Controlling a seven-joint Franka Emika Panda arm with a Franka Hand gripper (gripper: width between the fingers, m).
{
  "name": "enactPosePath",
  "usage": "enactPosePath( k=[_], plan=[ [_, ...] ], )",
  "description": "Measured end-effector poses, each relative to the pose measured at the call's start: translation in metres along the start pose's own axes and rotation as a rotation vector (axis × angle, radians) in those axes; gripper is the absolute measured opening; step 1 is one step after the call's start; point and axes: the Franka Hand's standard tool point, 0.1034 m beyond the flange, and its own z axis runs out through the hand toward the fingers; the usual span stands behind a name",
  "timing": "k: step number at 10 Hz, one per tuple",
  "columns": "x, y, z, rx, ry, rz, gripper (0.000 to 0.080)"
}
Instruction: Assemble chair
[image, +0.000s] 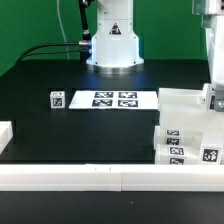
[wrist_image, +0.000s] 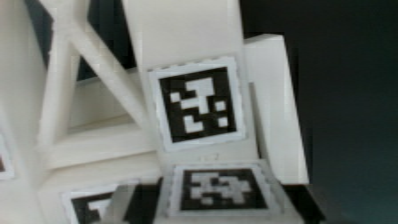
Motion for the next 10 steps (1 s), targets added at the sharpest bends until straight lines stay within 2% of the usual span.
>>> enactPosePath(
  k=[3, 4, 5, 6, 7, 8, 10],
  plan=[
    [0.000, 0.000, 0.000, -0.001, 0.000, -0.012, 0.0265],
    [0.000, 0.000, 0.001, -0.001, 0.000, -0.015, 0.0473],
    [-0.001, 0.001, 0.001, -0.001, 0.000, -0.017, 0.0594],
    [-0.001, 0.001, 0.001, -0.001, 0.000, -0.021, 0.0594],
    [0.001, -0.001, -0.001, 0.004, -0.003, -0.049, 0.0639],
    [0.013, -0.002, -0.010, 0.028, -0.021, -0.097, 0.0639],
    [0.043, 0.003, -0.031, 0.045, -0.051, -0.158, 0.0647]
  ],
)
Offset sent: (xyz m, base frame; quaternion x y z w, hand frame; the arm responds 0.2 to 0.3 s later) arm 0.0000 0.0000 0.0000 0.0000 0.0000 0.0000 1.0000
